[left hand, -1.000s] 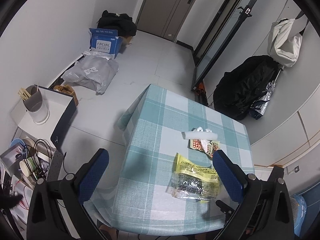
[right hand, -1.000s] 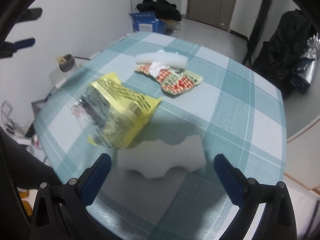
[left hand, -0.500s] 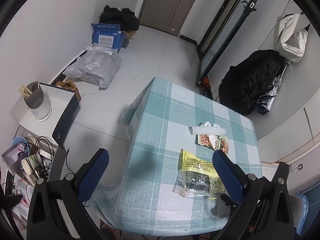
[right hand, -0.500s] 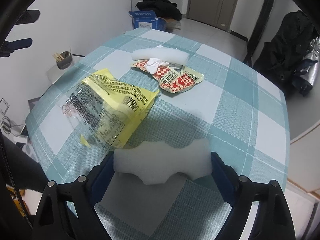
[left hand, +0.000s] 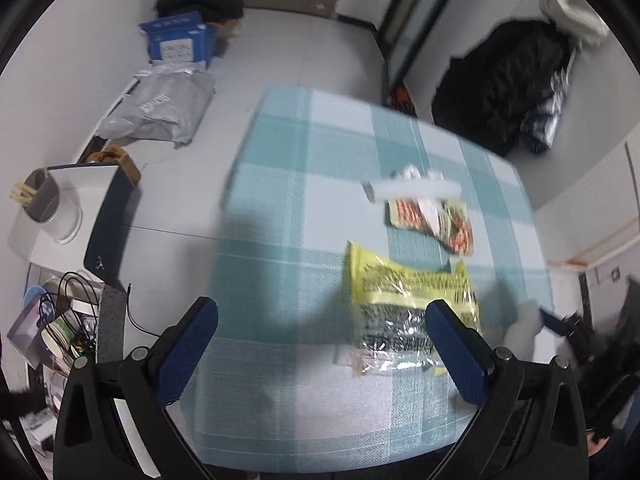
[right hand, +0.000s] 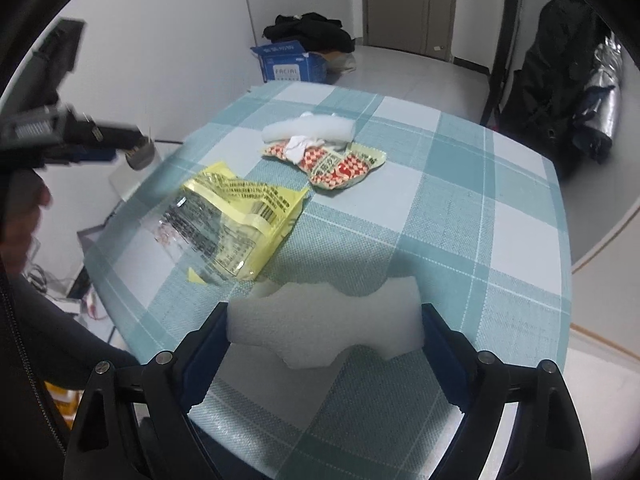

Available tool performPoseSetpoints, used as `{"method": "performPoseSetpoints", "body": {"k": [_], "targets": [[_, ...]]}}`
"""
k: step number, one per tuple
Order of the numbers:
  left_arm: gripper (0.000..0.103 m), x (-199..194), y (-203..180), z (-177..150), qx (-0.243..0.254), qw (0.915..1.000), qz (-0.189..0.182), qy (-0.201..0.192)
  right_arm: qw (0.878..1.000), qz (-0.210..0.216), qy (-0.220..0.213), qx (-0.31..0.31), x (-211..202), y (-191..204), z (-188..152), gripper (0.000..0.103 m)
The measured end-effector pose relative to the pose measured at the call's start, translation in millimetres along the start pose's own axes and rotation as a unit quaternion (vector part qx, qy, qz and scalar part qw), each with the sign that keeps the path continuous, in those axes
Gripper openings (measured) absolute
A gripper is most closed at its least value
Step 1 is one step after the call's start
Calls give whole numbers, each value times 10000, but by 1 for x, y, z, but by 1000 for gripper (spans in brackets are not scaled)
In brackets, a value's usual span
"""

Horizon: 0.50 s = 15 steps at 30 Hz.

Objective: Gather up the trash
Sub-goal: 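Grasp the yellow snack bag with the left tool and lift it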

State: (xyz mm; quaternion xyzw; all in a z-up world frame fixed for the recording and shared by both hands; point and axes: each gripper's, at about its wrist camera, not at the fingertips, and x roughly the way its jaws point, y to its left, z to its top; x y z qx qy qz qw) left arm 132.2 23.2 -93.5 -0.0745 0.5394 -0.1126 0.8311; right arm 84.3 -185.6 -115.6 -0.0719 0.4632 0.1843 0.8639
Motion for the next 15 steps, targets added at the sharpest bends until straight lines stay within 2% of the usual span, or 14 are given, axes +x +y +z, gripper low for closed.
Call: {"method": "performPoseSetpoints", "body": {"k": [6, 11, 15], "targets": [[101, 26, -10, -3, 187, 9989, 170, 392, 9991, 232, -260, 235, -16, -10, 1, 91], [101, 31, -15, 0, 180, 9988, 115, 435, 9980, 359, -395, 329, -24, -16, 3, 91], [101, 39, -30, -1, 451, 9976, 215, 481, 9972, 451, -424, 420, -27, -19, 2, 91]]}}
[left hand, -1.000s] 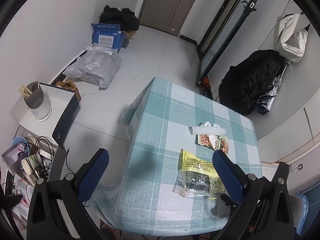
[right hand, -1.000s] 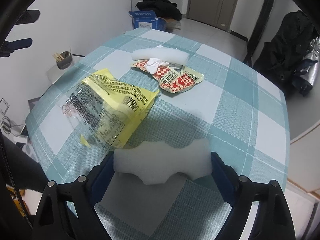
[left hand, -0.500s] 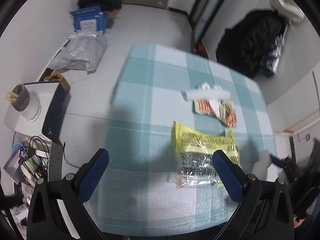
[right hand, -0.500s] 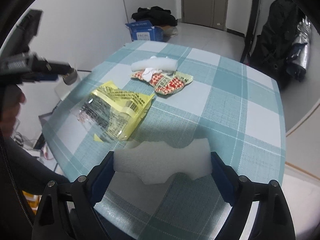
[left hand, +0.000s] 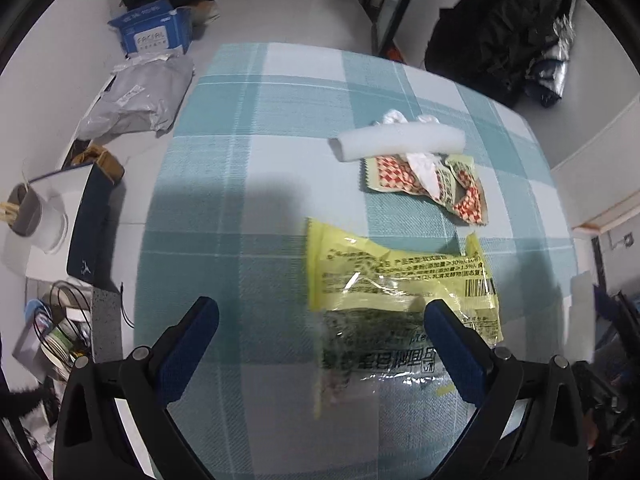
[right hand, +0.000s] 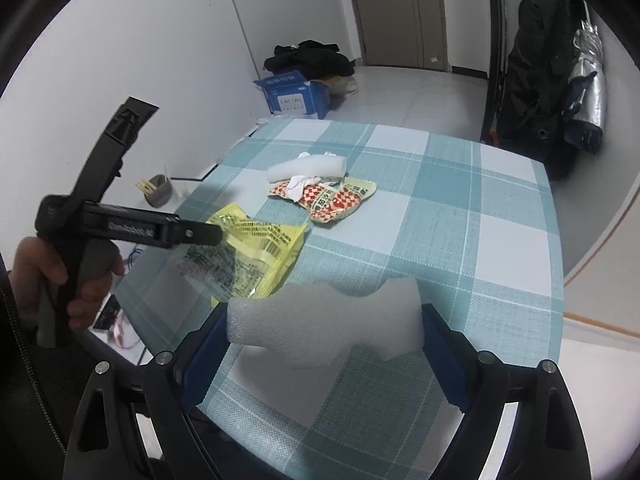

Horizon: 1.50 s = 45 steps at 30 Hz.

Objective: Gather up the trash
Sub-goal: 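Grasp the yellow snack bag with the left tool and lift it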

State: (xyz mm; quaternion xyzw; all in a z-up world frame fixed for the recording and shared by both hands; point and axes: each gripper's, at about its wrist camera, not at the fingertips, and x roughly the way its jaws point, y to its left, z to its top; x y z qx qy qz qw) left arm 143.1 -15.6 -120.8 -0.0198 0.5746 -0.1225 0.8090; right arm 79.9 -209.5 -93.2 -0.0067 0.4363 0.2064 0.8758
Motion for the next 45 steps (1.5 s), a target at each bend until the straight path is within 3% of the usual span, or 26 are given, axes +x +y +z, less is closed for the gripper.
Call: {"method": "performPoseSetpoints", "body": {"k": [6, 11, 12, 14, 21, 25, 28, 45], "targets": [[89, 6, -18, -2, 486, 9987, 155, 20, 9996, 153, -59, 234, -4, -9, 3, 91], [64, 3, -27, -3, 763, 9967, 254, -63, 9989, 166, -79, 442, -6, -18, 5, 91], [62, 3, -27, -4, 763, 9968, 232, -69, 9987, 164, -74, 477, -6, -19, 5, 91], [48, 1, -27, -3, 729, 9971, 191, -93, 9985, 153, -63, 514, -6, -21, 4, 91], [32, 0, -26, -2, 647, 9977, 170, -61, 9983, 150, -96, 561, -9, -20, 4, 91], [15, -1, -24, -2, 538, 9982, 263, -36, 9982, 144, -125, 577, -10, -19, 6, 91], [12, -2, -17, -1, 358, 9993, 90, 7, 9979, 134, -138, 620, -10, -18, 6, 91], [6, -35, -10, -9, 336, 9981, 44, -518, 9975, -37, -234, 672, -13, -7, 7, 91]]}}
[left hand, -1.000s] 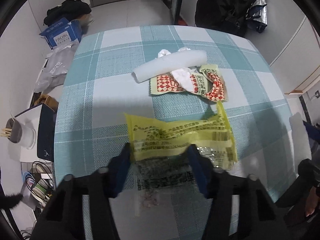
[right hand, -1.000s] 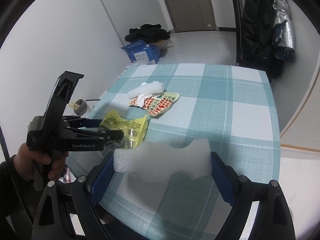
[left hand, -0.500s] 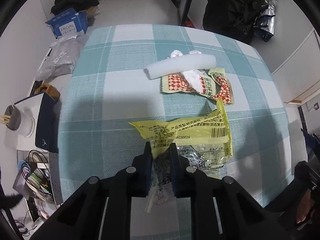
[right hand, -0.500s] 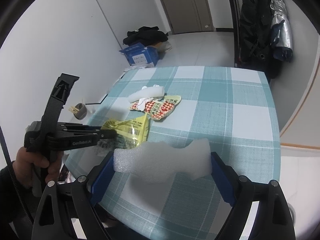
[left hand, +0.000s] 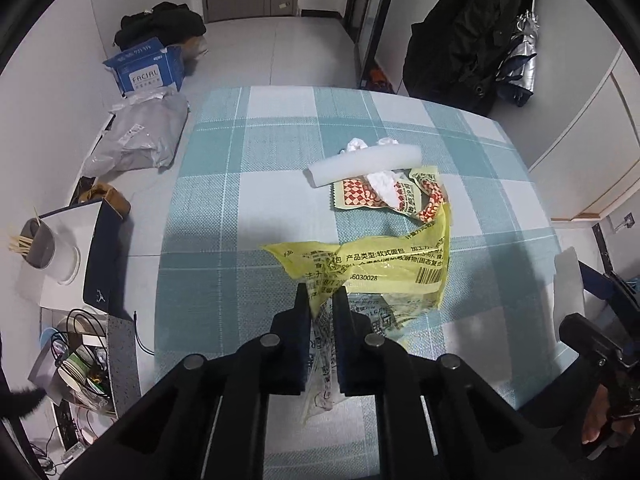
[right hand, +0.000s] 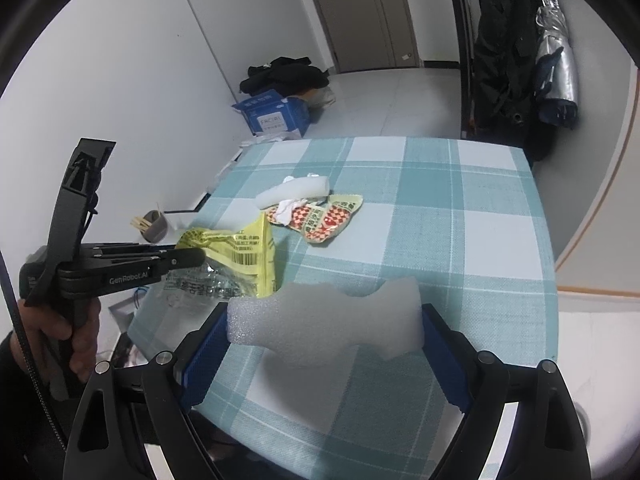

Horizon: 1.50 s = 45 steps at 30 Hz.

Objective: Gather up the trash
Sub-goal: 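Grasp the yellow snack bag with the left tool and lift it, then carry the yellow bag and white foam in both tools over the bin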

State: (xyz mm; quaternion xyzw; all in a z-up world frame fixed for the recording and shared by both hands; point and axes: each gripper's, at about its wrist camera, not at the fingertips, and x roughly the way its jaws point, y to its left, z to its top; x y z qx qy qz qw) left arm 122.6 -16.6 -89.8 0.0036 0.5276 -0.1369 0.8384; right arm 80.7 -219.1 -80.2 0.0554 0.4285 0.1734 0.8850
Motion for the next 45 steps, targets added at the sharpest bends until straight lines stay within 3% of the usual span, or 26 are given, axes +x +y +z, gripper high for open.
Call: {"method": "performPoseSetpoints", "body": {"k": [15, 25, 32, 45], "targets": [[6, -27, 17, -16, -389, 9986, -263, -252, 9989, 83, -452, 68, -32, 16, 4, 91], [6, -57, 5, -21, -192, 9976, -247, -623, 9953, 103, -951, 148, -82, 19, 19, 91], [6, -90, -20, -8, -18, 9939, -355, -1040, 9909, -63, -1344, 34, -131, 13, 25, 91], [6, -132, -94, 21, 564, 9844, -845, -1438, 9759, -61, -2118, 524, -219, -17, 31, 91]]}}
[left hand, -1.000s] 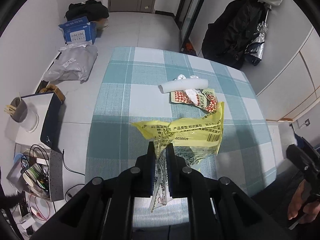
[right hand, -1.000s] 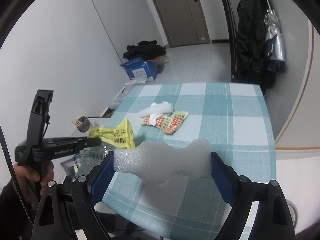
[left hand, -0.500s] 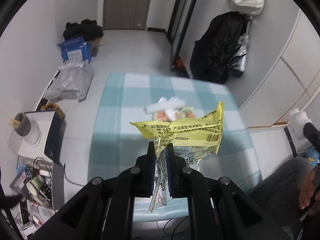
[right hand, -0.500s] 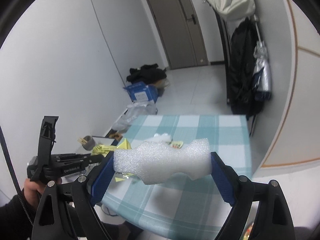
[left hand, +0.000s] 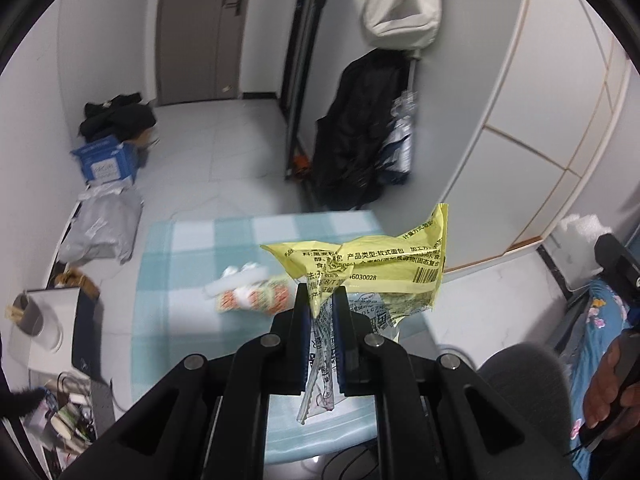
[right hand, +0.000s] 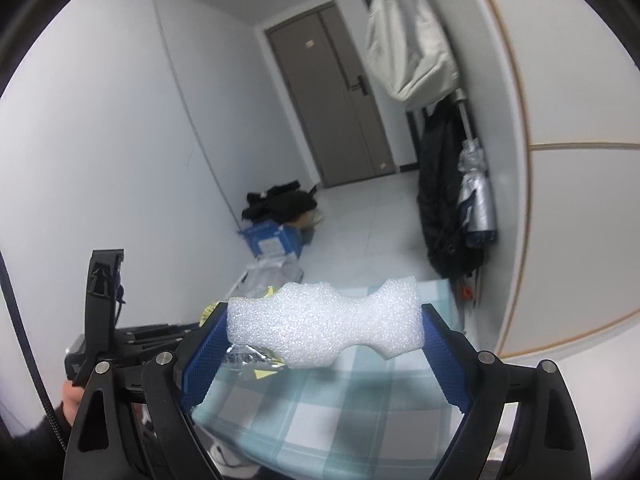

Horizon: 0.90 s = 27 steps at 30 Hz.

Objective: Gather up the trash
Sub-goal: 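Carry the yellow bag and white foam in both tools over the bin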

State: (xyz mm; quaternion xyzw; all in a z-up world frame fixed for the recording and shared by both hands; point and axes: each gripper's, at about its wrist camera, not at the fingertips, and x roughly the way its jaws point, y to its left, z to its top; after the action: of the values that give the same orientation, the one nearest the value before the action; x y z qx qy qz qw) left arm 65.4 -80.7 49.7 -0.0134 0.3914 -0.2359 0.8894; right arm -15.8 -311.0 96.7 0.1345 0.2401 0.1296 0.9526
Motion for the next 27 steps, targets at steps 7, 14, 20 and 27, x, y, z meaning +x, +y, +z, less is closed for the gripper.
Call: {"method": "performPoseSetpoints", "body": {"k": [7, 14, 20, 27], "targets": [[6, -2, -61, 27, 697, 9974, -25, -197, 9985, -359, -365, 176, -38, -34, 11, 91], [6, 9, -119, 42, 1255, 9914, -327, -168, 9945, -710, -578, 515, -70, -79, 13, 91], [6, 30, -167, 43, 1684, 9840, -591, 27, 9876, -1115, -760, 805, -101, -125, 4, 91], [6, 67, -224, 33, 2282, 9698, -753, 413, 9768, -1583, -760, 1223, -122, -180, -19, 91]]}}
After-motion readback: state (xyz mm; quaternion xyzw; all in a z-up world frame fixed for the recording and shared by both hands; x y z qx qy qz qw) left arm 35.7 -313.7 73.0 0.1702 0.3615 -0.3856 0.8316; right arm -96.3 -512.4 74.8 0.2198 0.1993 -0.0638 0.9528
